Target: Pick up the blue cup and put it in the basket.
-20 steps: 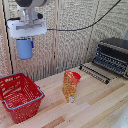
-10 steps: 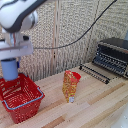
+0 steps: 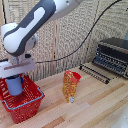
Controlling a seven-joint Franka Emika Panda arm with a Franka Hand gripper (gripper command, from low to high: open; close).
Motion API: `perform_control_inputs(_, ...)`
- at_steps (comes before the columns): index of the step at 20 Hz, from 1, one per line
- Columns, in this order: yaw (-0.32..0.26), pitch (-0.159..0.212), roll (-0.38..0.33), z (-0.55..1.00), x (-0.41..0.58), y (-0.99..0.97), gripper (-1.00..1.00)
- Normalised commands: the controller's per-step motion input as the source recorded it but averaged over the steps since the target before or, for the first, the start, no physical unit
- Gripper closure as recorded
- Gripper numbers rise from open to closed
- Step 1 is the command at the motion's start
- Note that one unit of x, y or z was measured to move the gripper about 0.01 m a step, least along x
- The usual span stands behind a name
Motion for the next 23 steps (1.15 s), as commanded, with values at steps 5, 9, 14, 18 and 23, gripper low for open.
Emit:
perform_control_inputs(5,0.000,-0.104,0.016,-0.48,0.001,0.10,-1.00)
perform_control_inputs(9,-0.001,0.013,0.000,0.18,0.079,0.01,-1.00)
perform_control_inputs(14,-0.005,0.056,-0.008,0.68,0.131,0.03,-1.00)
perform_control_inputs(18,-0.018,0.048,-0.020,0.93,0.140,0.04,-1.00)
perform_control_inputs(23,-0.006,0.031,0.000,0.99,0.091,-0.02,-1.00)
